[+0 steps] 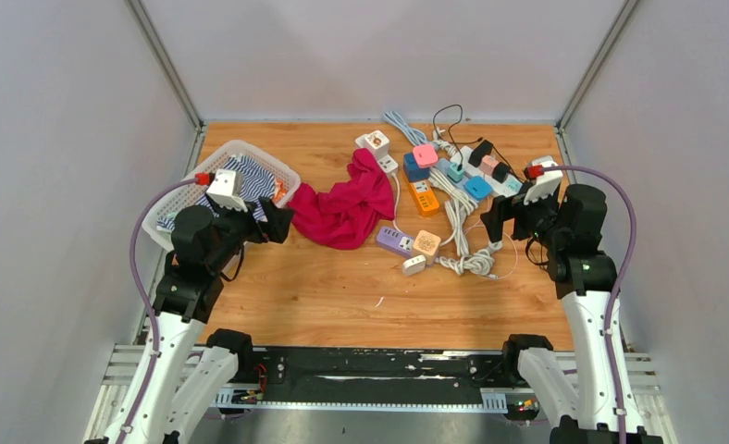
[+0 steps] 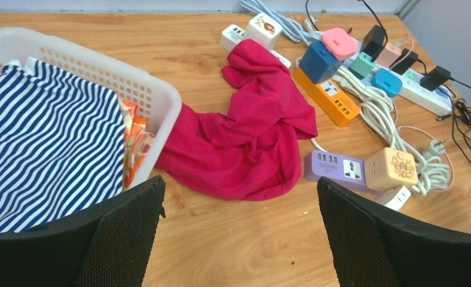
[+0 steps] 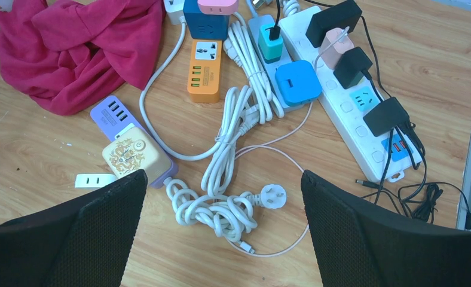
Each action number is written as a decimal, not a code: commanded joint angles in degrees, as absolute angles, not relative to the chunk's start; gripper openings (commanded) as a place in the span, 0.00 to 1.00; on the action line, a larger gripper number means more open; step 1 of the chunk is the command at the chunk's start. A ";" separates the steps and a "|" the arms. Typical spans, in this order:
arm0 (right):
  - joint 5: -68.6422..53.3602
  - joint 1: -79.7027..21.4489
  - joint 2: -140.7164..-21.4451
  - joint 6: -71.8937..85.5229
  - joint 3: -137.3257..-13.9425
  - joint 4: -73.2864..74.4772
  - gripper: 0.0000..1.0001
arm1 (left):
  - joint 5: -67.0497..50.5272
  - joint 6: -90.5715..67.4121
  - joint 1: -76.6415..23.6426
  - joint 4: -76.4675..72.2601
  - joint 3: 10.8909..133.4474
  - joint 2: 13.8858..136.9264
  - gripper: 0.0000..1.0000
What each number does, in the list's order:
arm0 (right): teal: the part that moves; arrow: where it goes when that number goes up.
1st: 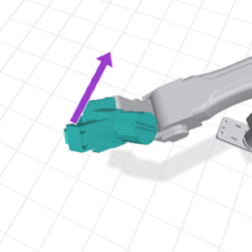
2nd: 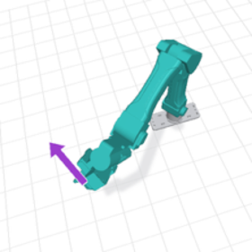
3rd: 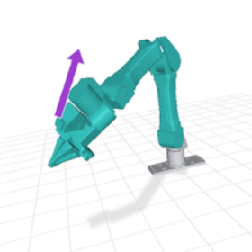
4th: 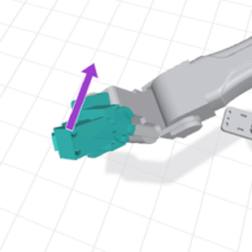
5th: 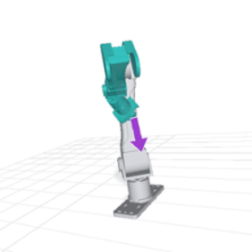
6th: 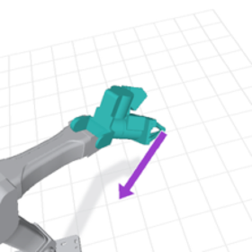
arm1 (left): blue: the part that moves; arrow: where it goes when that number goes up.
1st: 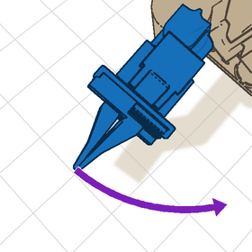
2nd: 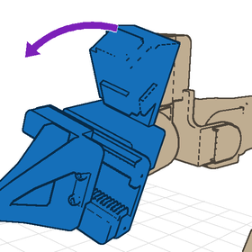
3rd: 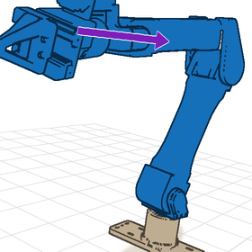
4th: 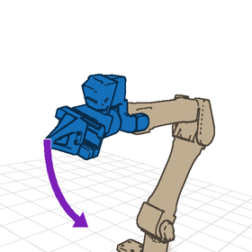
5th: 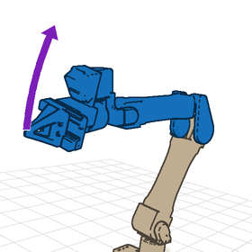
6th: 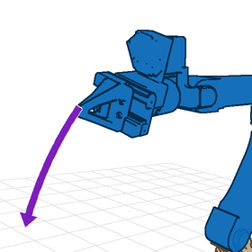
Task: Pull the plug off the socket
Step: Remove the plug from the socket.
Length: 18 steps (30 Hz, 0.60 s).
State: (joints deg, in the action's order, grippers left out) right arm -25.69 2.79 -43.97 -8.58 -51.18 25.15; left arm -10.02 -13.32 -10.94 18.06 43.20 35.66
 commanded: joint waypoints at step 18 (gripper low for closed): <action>-27.54 3.34 -42.27 -10.98 -47.23 18.44 1.00 | -28.95 -22.38 -10.85 9.50 40.72 37.93 1.00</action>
State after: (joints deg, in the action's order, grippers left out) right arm -25.74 2.94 -42.85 -8.86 -50.02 22.63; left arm -22.35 -14.52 -10.94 14.31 42.35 36.10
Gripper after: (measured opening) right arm 0.999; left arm 0.997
